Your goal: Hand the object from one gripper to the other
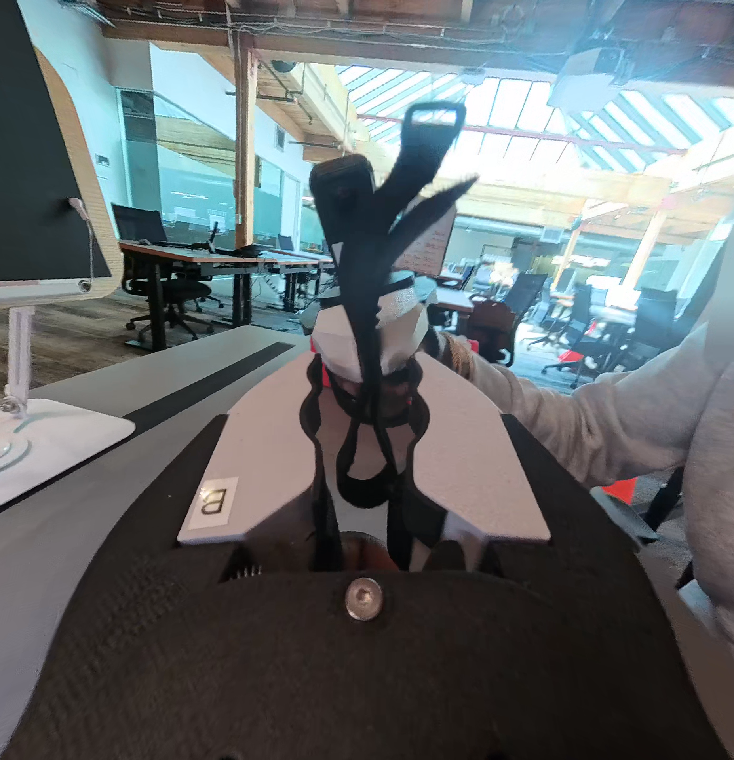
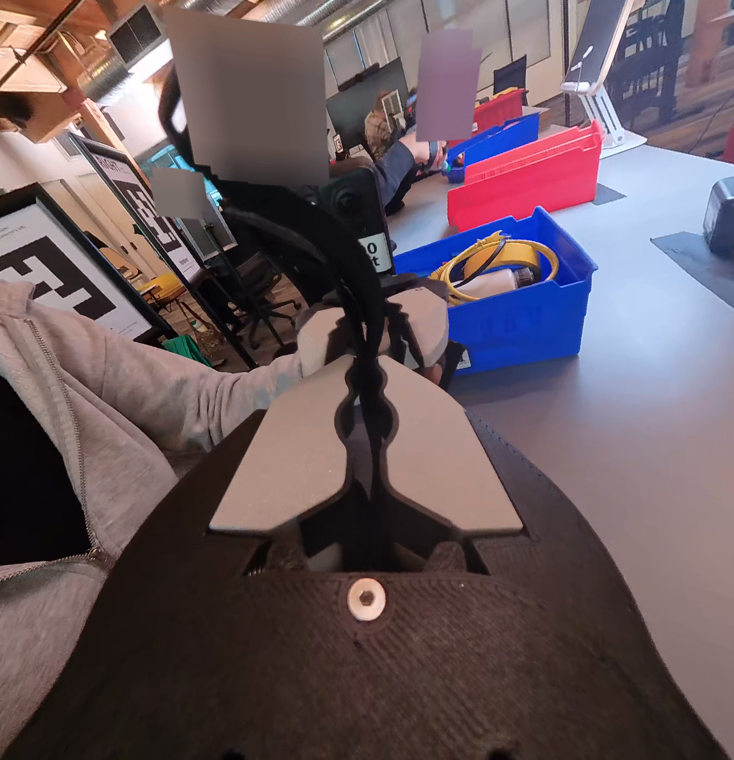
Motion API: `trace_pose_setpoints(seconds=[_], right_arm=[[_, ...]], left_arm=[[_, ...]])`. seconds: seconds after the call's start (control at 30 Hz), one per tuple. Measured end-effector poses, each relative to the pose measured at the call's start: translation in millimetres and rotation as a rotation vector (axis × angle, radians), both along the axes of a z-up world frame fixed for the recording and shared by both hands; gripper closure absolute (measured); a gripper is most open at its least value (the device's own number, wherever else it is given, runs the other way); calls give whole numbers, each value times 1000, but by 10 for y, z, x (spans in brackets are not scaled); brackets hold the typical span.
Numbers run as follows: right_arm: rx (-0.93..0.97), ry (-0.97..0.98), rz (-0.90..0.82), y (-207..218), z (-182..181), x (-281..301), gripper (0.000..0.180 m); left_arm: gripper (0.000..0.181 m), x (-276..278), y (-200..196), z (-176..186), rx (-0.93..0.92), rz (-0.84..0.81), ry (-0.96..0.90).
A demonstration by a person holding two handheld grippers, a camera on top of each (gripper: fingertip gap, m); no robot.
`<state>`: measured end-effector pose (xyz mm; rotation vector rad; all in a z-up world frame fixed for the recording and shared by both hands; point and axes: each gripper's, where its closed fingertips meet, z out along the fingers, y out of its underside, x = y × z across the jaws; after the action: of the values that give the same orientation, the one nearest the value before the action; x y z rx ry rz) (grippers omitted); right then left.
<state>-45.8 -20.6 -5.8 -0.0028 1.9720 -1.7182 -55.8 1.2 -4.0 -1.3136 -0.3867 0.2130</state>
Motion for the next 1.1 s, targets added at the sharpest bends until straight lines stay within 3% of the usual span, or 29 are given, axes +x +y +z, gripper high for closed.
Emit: trace_pose_setpoints(seconds=[0.13,0.27,0.33,0.43,0.53,0.8,0.9,1.03,1.1], right_arm=[[50,25,11,-5,-87,17,174],[85,51,33,-40,-158,81,174],[96,59,29,-35,-170,72,172],[93,81,-7,-1,-143,0,152],[-5,69,-33,27,30,-33,147],[-29,83,-88,-27,45,-90,145],[-85,85,-94,-18,119,-92,148],[-108,153,-66,-4,136,-14,173],[-75,154,-67,10,110,-30,175]], left_arm=[[141,25,-43,94,97,-52,-50],[173,-7,-87,117,90,-2,-6],[175,-14,-79,89,49,15,11],[175,-25,-67,49,29,12,-5],[175,-35,-69,40,48,-1,-30],[175,13,-23,-17,16,-50,-55],[175,19,34,-83,-15,-69,-78],[175,41,63,-103,-25,-87,-71],[159,24,46,-107,-37,-60,-51]])
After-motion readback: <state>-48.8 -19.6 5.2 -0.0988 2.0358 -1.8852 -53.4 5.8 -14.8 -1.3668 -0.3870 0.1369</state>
